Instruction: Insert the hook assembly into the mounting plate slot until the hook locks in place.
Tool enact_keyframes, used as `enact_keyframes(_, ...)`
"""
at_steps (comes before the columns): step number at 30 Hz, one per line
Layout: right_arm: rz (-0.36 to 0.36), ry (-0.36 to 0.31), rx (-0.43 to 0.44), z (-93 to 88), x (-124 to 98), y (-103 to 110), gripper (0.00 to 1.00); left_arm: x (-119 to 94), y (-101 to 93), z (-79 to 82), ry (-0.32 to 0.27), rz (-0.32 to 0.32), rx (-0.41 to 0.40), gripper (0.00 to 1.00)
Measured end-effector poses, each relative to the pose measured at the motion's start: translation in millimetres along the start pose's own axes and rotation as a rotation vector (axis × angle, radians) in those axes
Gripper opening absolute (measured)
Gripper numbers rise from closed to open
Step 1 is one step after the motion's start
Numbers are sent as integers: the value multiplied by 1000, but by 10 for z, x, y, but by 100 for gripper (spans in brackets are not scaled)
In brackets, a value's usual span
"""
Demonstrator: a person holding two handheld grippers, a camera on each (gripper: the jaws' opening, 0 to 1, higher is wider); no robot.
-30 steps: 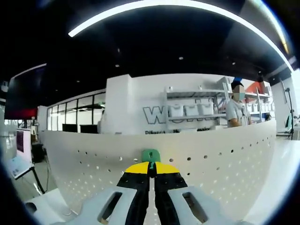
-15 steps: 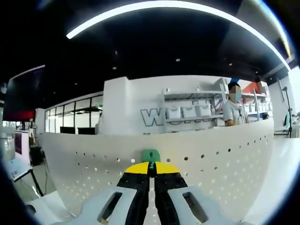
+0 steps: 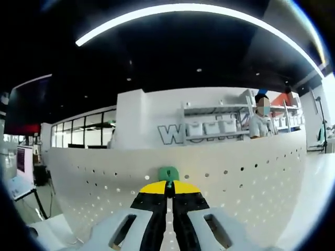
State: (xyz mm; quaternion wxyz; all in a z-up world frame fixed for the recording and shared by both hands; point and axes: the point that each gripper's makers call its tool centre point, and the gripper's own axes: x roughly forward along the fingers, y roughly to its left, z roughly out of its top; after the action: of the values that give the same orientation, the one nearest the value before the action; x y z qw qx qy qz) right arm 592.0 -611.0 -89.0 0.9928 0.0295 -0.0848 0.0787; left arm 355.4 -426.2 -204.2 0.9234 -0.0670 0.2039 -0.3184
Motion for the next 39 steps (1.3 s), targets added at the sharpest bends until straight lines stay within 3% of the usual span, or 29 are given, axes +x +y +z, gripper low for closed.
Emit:
enact_keyframes(3, 13, -3, -2, 34, 28, 35, 0, 5, 6, -8, 2, 1, -3, 97)
enact_keyframes(8, 2, 27, -87, -41, 46, 25, 0, 29, 15, -3, 2, 0, -5, 97)
enact_keyframes(12, 8, 47, -37, -125, 60, 5, 0, 42, 9, 6, 0, -1, -5, 97)
enact_keyframes(24, -11, 28, -30, -162, 127, -65, 1, 43, 14, 6, 1, 5, -4, 97)
enact_keyframes(29, -24, 40, -65, -184, 170, -71, 1, 35, 26, -8, 4, 10, -8, 96)
enact_keyframes(33, 0, 91, -62, -299, 180, -63, 1, 42, 19, -15, 5, 9, -8, 96)
enact_keyframes(39, 6, 97, -78, -278, 126, -50, 2, 50, -8, 10, 1, 3, -2, 96)
